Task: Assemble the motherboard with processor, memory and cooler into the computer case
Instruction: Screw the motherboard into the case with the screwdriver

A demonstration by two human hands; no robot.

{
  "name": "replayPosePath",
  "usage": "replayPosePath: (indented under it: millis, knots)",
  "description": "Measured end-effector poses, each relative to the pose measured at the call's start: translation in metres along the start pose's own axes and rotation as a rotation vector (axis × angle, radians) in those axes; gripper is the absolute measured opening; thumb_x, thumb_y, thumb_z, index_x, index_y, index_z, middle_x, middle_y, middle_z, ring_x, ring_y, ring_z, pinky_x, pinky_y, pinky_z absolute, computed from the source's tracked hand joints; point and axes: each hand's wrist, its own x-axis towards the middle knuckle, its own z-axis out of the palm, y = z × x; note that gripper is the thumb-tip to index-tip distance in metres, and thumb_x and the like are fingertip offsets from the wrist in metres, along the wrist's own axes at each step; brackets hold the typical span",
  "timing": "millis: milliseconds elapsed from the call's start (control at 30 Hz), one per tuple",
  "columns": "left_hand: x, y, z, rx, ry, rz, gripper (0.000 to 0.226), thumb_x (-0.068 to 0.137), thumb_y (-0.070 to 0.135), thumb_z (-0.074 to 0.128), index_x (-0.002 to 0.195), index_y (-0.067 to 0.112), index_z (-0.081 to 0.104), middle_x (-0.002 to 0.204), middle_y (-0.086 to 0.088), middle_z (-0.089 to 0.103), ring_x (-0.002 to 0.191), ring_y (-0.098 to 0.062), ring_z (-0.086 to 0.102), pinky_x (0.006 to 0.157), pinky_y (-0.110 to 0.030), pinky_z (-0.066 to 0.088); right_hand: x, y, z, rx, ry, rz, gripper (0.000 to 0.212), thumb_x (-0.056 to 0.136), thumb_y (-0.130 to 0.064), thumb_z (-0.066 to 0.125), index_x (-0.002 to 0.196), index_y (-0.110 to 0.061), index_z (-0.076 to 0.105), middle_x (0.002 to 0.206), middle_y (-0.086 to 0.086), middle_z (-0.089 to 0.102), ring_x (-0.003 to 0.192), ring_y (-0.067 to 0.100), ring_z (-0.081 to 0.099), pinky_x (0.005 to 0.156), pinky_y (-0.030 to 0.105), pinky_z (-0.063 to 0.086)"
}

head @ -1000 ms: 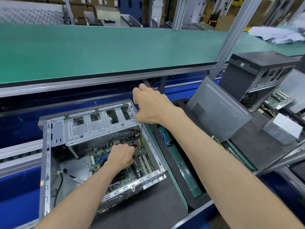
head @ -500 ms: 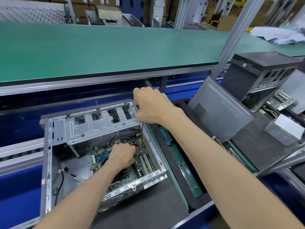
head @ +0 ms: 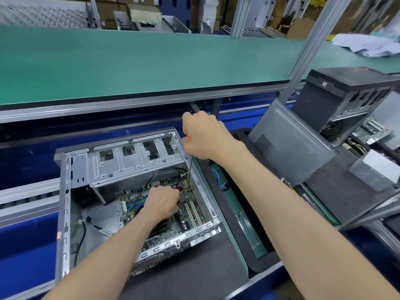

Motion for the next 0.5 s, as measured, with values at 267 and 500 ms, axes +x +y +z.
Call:
replayPosePath:
  millis: [267,500]
  knots:
    - [-0.0004,0.0,-0.0021,-0.014,-0.006,0.001,0.036,0.074,0.017,0.05,0.099,0.025,0.075,0.057,0.005,0.05,0.051,-0.023,0.051,0.053,-0.029,0.04,0.0022,-0.0017,-0.0015,0.015,-0.036,-0.03,0.019,0.074,-0.019,0.059,0.09,-0.014,0.05,0.089,0.001,0.045,0.065,0.022,0.043,0.05,0.027,0.018]
    - [-0.0008,-0.0011,-0.0035,-0.026,-0.01,0.005,0.037,0.076,0.016,0.049,0.103,0.024,0.074,0.063,0.002,0.055,0.053,-0.023,0.052,0.054,-0.03,0.042,0.0034,-0.0007,0.0041,-0.173,0.085,0.063,0.041,0.092,-0.019,0.057,0.065,-0.017,0.026,0.066,-0.001,0.03,0.053,0.018,0.027,0.049,0.029,0.014]
